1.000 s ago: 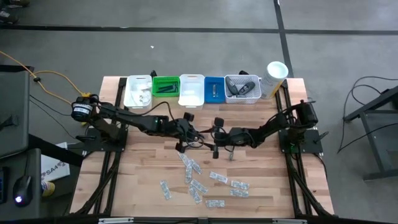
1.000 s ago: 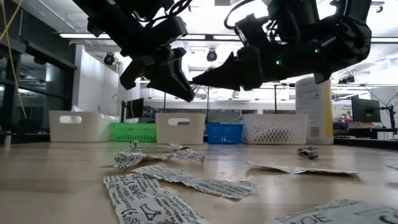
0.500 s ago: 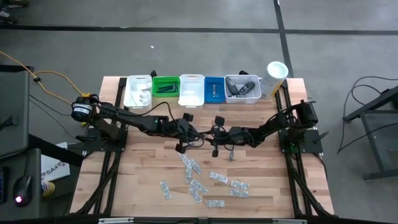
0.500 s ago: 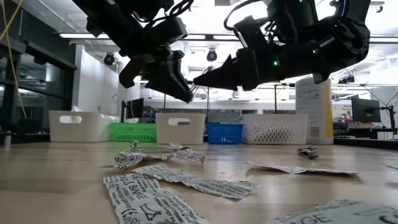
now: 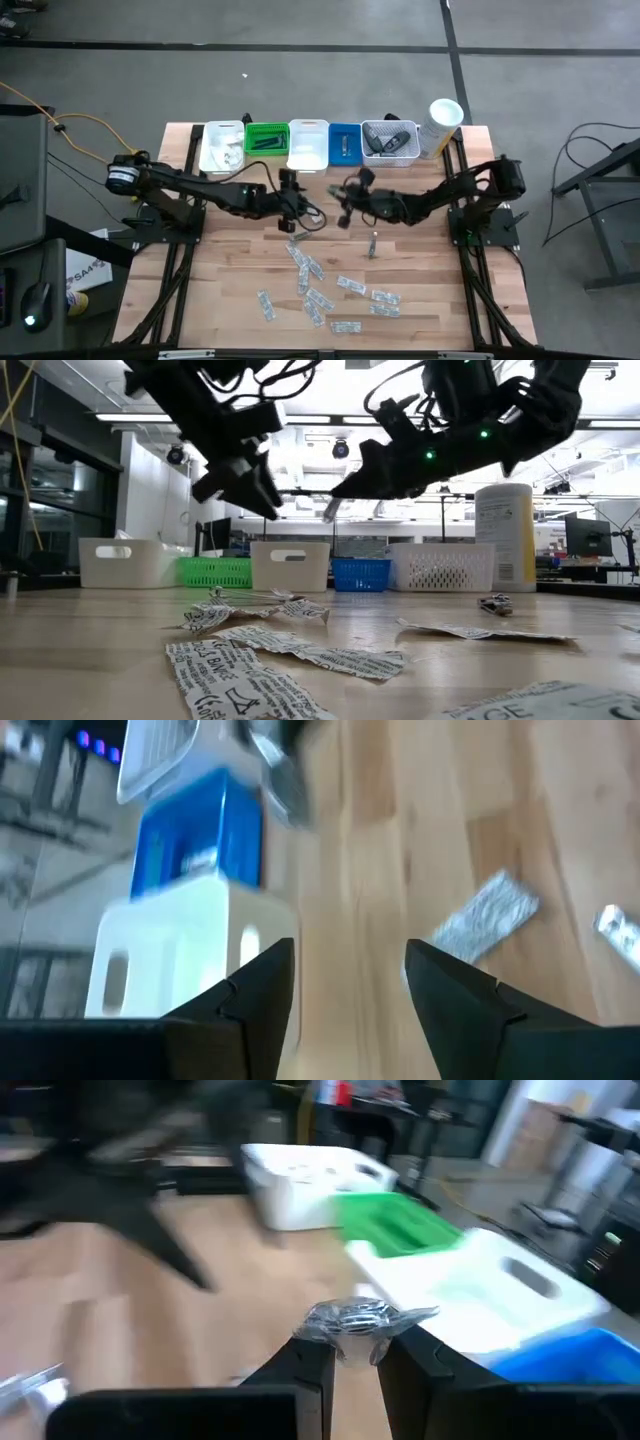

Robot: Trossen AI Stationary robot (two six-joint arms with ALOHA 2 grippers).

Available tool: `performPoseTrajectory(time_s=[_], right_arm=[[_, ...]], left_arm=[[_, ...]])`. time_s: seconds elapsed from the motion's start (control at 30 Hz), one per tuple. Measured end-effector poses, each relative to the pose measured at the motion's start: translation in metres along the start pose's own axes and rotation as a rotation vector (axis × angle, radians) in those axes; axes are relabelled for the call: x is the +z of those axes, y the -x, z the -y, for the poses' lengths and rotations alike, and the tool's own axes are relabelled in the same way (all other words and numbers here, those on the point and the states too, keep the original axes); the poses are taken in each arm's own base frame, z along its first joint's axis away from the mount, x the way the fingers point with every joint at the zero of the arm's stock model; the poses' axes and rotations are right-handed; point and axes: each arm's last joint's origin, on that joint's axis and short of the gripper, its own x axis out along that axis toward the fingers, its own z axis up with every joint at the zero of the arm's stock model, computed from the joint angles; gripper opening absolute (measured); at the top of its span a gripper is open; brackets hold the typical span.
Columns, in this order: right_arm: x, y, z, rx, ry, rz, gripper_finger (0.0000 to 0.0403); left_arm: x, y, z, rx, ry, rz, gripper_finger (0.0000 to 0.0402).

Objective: Pick & Place Travel size toiletries
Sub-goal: Put the silver nail cutter into the blue bin

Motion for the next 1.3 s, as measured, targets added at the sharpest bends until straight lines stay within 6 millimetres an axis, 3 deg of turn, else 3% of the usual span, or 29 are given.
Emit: performPoseTrajectory(time_s=[0.27, 0.57, 0.73, 1.03, 1.3], right_arm=[[0.009, -0.011, 0.064, -0.205, -0.125, -0.060, 0.0044], [0.028, -0.036, 0.110, -0.266, -0.177, -0.202, 0.0044], [0.036, -0.043, 0.134, -0.284, -0.245, -0.270, 0.0044], [0.031, -0.043, 0.148, -0.279, -0.332, -0.303, 0.0128], [0.033, -0.044, 0.147, -0.267, -0.332, -0.288, 0.0155]], left_arm=[[-0.015, 0.019, -0.007, 0.015, 0.086, -0.091, 0.0190], [-0.042, 0.028, -0.005, 0.094, 0.173, -0.109, 0.0190], [-0.046, 0.028, -0.004, 0.104, 0.207, -0.083, 0.0190], [-0.047, 0.028, -0.004, 0.123, 0.214, -0.091, 0.0190], [-0.047, 0.028, -0.004, 0.126, 0.221, -0.091, 0.0190]])
